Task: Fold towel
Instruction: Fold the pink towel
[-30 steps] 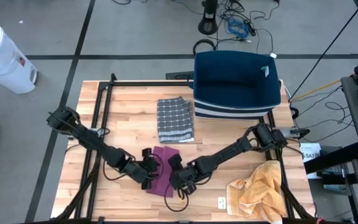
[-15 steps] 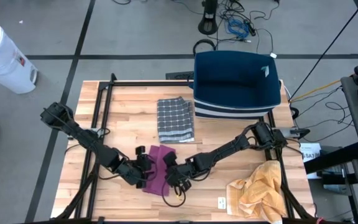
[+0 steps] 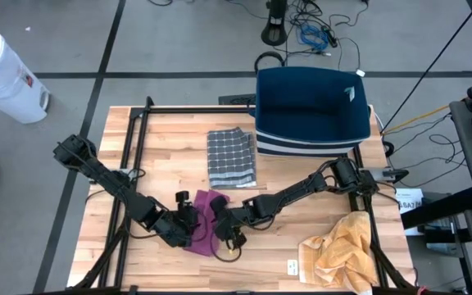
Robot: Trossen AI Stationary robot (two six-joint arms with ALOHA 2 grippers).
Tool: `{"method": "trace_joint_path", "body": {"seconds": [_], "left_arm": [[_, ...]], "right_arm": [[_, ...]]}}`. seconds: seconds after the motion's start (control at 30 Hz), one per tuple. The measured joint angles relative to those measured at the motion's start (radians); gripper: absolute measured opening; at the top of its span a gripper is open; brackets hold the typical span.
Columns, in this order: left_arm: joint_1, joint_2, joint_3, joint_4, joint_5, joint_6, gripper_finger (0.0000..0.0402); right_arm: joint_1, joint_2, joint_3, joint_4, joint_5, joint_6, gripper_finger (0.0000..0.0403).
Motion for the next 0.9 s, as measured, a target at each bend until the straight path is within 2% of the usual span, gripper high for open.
{"method": "trace_joint_path", "body": {"seconds": [0.2,0.47,0.67,0.9], "left_arm": [[-0.028,0.000,0.111,-0.301,-0.126,-0.088,0.0202],[-0.043,0.000,0.138,-0.538,-0.117,-0.293,0.0202],[-0.078,0.000,0.097,-0.519,-0.067,-0.423,0.0202],[-0.098,0.000,-0.032,-0.342,-0.023,-0.516,0.0202]], "right_arm": [[-0.021,0.000,0.000,-0.001,-0.001,0.006,0.0178],[-0.025,-0.001,0.000,0.000,-0.026,0.011,0.0178],[-0.029,-0.001,0.000,0.002,-0.027,0.038,0.0178],[-0.030,-0.001,0.000,-0.023,-0.026,0.071,0.0178]]}}
